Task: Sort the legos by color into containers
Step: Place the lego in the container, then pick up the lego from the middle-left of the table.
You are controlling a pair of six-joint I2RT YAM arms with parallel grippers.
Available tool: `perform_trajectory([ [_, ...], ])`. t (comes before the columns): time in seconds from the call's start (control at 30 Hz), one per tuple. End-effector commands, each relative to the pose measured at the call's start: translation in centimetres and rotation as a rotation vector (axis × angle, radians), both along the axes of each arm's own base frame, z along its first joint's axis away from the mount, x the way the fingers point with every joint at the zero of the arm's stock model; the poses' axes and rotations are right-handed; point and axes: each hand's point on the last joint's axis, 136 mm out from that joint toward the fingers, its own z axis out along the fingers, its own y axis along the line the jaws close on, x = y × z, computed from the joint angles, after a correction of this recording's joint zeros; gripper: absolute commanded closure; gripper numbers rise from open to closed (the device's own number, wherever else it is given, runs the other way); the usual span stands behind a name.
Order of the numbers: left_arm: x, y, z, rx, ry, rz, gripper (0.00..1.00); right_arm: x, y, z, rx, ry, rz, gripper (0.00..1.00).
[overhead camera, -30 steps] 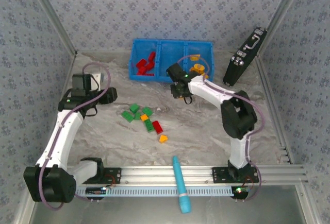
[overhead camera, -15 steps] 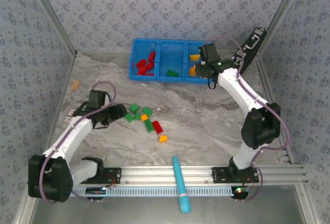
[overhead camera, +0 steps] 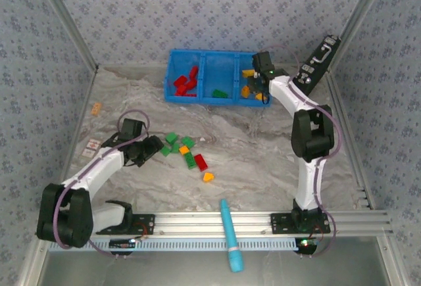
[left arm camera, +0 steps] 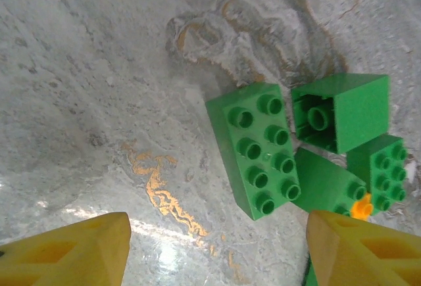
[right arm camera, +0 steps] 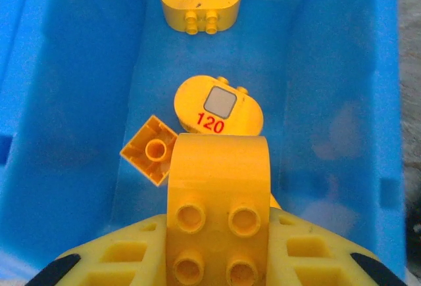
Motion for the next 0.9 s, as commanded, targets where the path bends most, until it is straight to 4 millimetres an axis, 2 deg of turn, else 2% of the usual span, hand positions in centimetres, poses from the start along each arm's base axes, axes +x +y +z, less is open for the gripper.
perform_trajectory([
  [0.0, 1.5, -0.4, 0.5, 0.005, -0.015, 0.034, 0.29, 1.8, 0.8, 0.5, 0.013, -0.031, 0.042, 0.68],
  [0.23, 3.1, -1.8, -0.5, 0.027, 0.006, 0.023, 0.29, 2.7, 1.4, 0.3, 0.022, -0.040, 0.069, 0.55],
  [0.4, 4.0, -2.6, -1.2, 0.041, 0.030, 0.008, 0.29, 2.5, 1.8, 0.0, 0.039, -0.028, 0.086, 0.52],
  [0.57, 3.5, -2.7, -2.5, 0.076, 0.091, -0.012, 0.31, 2.4, 1.6, 0.4, 0.043, -0.038, 0.084, 0.52],
  [0.8, 2.0, -2.8, -4.5, 0.123, 0.170, -0.048, 0.39, 2.5, 1.0, 1.7, 0.043, -0.067, 0.081, 0.51],
  [0.87, 1.7, -2.9, -5.0, 0.131, 0.187, -0.056, 0.44, 2.5, 0.9, 1.9, 0.044, -0.072, 0.080, 0.51],
])
